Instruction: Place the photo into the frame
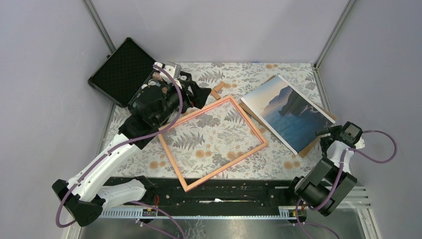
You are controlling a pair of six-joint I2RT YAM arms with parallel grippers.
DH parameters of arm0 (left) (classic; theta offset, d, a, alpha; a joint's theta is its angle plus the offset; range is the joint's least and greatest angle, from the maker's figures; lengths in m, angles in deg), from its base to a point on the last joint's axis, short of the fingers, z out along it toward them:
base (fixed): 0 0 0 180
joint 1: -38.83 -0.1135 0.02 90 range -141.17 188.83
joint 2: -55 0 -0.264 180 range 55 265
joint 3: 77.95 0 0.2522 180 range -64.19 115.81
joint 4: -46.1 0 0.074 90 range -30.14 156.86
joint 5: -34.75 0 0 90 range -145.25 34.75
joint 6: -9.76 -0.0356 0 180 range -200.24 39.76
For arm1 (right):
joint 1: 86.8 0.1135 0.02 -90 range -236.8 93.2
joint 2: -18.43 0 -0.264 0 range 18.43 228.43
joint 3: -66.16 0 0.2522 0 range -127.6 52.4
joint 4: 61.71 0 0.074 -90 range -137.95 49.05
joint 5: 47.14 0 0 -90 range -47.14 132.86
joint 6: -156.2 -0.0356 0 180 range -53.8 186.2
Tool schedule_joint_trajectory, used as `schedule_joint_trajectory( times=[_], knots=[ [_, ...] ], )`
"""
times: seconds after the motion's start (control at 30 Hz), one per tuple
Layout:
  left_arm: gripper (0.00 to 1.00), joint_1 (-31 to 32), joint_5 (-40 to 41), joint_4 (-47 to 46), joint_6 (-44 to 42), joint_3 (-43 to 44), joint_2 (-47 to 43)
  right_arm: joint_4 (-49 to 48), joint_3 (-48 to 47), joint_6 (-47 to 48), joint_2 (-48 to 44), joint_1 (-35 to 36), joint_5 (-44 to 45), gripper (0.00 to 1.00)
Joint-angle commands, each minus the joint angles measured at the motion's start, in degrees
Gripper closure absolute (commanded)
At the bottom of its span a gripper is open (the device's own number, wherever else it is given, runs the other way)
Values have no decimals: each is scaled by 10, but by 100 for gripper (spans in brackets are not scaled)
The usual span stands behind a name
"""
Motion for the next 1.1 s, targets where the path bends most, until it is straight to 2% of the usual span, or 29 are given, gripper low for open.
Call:
schedule_joint_trajectory(
  times=[0.0, 0.6, 0.87, 1.07],
  knots=[
    [1, 7, 0, -19, 1, 22, 9, -72, -4, 9, 23, -3, -20, 0],
    [1, 7, -11, -18, 4, 23, 21, -211, 73, 4, 44, -15, -83, 0],
    [1, 11, -18, -19, 7, 23, 19, -258, 85, 3, 84, -16, -165, 3],
    [1, 12, -15, -18, 6, 24, 12, -273, 106, -3, 60, -16, -212, 7]
  ],
)
